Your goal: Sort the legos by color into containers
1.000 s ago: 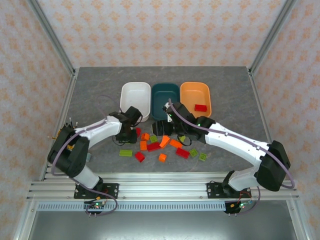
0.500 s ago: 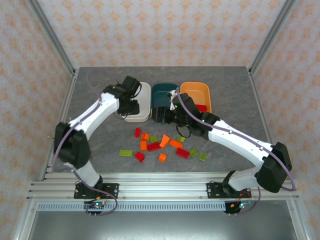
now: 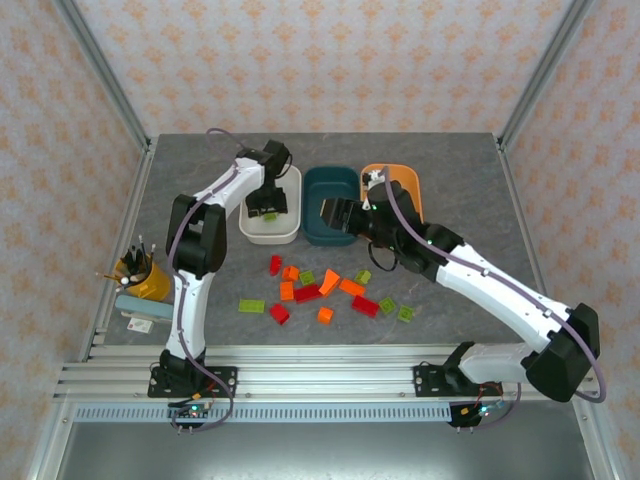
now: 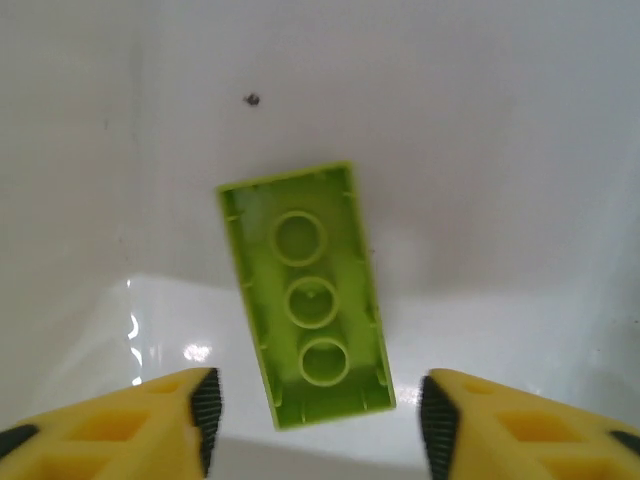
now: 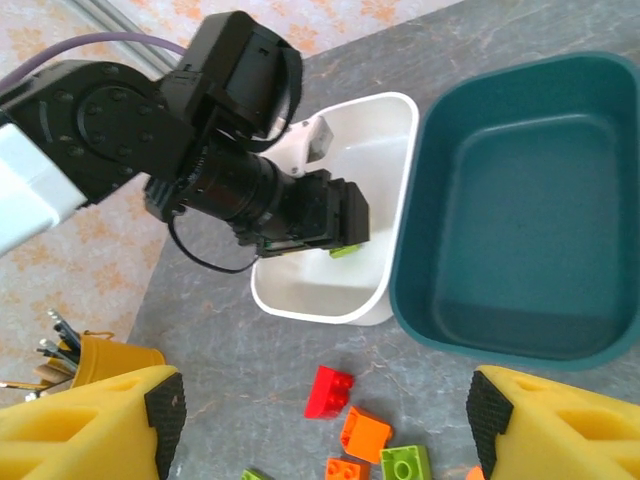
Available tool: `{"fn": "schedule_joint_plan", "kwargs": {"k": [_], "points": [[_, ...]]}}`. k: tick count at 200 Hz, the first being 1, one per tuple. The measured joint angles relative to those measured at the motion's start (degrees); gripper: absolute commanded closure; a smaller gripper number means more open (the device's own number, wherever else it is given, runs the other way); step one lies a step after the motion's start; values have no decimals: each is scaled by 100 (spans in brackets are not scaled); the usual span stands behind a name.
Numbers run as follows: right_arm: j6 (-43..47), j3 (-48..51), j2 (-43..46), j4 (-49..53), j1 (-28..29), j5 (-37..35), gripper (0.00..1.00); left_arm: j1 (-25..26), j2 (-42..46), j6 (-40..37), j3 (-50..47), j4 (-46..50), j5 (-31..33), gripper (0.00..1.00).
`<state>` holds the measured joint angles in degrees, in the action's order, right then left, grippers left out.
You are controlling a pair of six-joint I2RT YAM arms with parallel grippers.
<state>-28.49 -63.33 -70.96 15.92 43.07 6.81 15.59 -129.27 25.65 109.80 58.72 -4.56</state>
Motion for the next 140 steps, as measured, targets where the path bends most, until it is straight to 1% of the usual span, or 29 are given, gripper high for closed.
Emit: {"fn": "schedule_joint_plan", "kwargs": {"k": [42,55,75,89,108,124,140], "points": [[0,87,133,560,-28,-302,24,0,321,-2,9,76,-52,28],[-7,116,162,726,-37,-363,24,0,638,26,-50,57,-103,26],[-46,120,168,1001,-37,-455,25,4,1423,131,-350,-39,-190,23],[-90,120,170,1259,-37,-516,26,7,2140,192,-726,-162,-278,22],[-138,72,94,1718,-37,-535,28,17,3167,350,-1493,-466,-431,21],[-225,-72,-203,2074,-37,-487,31,57,3963,533,-2306,-704,-557,21],[-435,-234,-595,2345,-37,-385,36,166,4581,702,-3143,-887,-595,22]]}}
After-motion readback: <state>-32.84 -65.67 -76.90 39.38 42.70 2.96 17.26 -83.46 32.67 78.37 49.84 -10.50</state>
